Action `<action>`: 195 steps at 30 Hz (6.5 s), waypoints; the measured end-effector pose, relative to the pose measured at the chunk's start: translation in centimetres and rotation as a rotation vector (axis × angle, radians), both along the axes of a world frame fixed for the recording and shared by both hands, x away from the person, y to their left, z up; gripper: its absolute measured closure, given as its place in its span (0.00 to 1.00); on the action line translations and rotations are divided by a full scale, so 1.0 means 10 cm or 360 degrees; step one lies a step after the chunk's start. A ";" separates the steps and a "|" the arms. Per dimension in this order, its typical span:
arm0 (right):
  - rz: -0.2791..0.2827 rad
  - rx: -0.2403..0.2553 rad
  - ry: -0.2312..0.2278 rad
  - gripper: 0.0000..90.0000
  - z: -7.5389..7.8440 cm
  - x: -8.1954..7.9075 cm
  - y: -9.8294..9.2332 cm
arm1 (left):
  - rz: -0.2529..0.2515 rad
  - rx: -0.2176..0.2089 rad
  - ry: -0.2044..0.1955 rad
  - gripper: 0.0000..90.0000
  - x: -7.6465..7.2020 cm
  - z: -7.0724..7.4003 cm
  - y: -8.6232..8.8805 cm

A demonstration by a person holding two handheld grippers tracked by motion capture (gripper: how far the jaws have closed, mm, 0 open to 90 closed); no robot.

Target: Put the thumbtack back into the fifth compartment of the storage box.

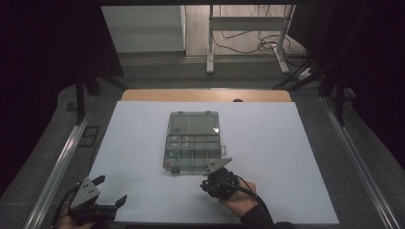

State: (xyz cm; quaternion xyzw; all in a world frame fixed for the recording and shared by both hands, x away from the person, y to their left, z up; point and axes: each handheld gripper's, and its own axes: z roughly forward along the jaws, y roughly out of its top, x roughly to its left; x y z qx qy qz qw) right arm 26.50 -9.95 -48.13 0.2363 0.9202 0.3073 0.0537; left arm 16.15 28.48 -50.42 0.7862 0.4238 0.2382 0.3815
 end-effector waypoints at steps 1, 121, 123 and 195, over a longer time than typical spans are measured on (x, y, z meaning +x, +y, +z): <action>0.0001 0.0014 0.0005 0.91 0.01 0.00 0.00 | -0.0001 0.0001 0.0000 0.02 0.00 0.00 0.00; -0.0038 0.0163 -0.0169 0.32 0.04 0.63 0.73 | -0.0026 0.0023 0.0007 0.02 0.01 -0.01 -0.02; -0.0039 0.0179 -0.0166 0.30 0.05 0.62 0.70 | -0.0027 0.0025 0.0007 0.02 0.01 -0.01 -0.01; -0.0505 0.0149 -0.0309 0.00 0.21 -0.09 -1.09 | 0.0045 -0.0068 0.0035 0.00 0.03 0.00 0.05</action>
